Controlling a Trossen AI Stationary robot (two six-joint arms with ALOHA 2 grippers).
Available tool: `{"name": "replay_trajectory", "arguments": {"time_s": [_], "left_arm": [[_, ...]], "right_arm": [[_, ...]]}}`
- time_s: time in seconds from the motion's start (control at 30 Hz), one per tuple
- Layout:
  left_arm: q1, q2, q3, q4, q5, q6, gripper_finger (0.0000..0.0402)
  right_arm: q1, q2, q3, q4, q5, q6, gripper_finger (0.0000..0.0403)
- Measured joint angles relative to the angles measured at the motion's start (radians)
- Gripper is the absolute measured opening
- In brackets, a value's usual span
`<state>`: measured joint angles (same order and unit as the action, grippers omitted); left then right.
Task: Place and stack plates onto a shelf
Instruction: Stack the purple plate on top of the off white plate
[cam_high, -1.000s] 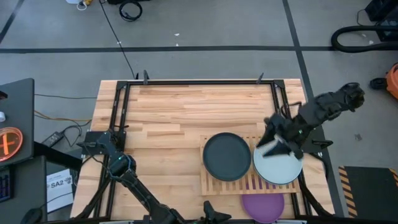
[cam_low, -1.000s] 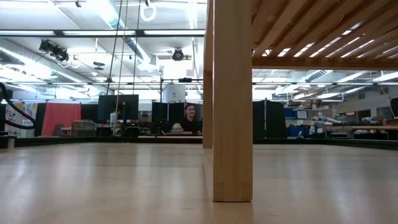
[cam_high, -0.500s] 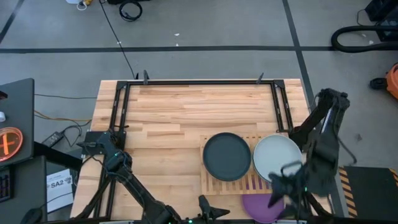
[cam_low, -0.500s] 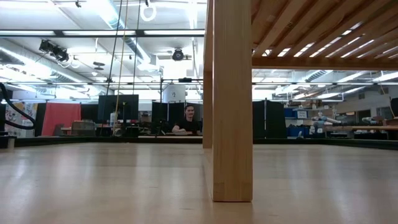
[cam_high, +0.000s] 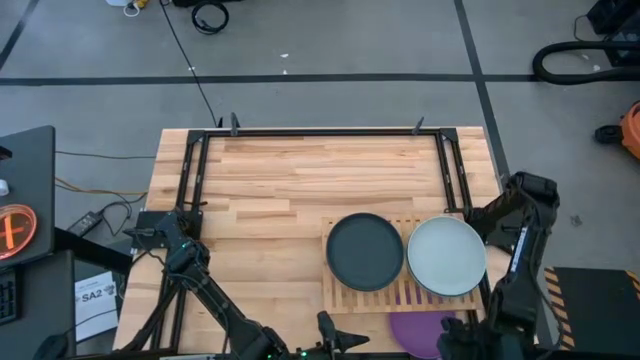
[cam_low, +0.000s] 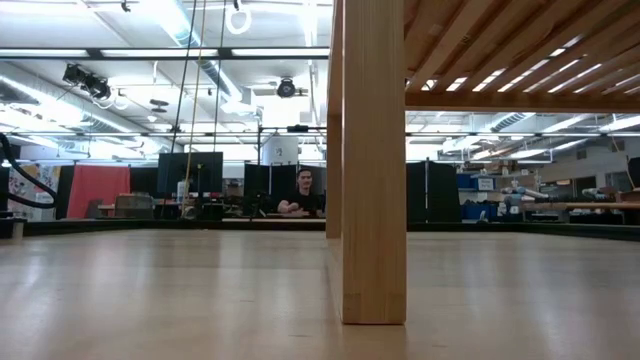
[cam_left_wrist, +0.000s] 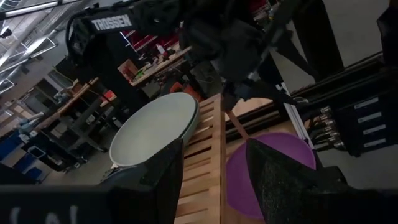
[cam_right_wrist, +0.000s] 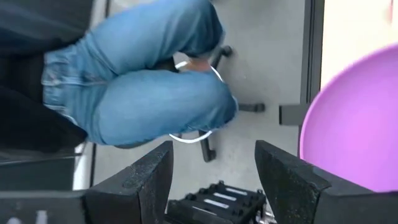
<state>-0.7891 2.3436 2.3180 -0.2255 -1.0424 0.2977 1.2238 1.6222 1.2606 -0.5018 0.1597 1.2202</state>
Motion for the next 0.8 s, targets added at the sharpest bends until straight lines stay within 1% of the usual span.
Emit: {"name": "replay_trajectory", "arguments": {"time_s": [0.23, 0.4, 0.63, 0.8], "left_arm": [[0.000, 0.000, 0.000, -0.004, 0.000, 0.001, 0.0180], [0.000, 0.001, 0.000, -0.005, 0.000, 0.001, 0.0180], [0.000, 0.003, 0.000, -0.005, 0.000, 0.001, 0.0180], [0.000, 0.003, 0.000, -0.005, 0.000, 0.001, 0.0180]], "right_arm": [[0.034, 0.078, 0.000, 0.000, -0.003, 0.037, 0.0232], [0.040, 0.111, 0.000, -0.003, -0.004, 0.035, 0.0232], [0.039, 0.156, 0.000, -0.007, -0.003, -0.047, 0.0232], [0.039, 0.188, 0.000, -0.006, -0.027, -0.052, 0.0232]]}}
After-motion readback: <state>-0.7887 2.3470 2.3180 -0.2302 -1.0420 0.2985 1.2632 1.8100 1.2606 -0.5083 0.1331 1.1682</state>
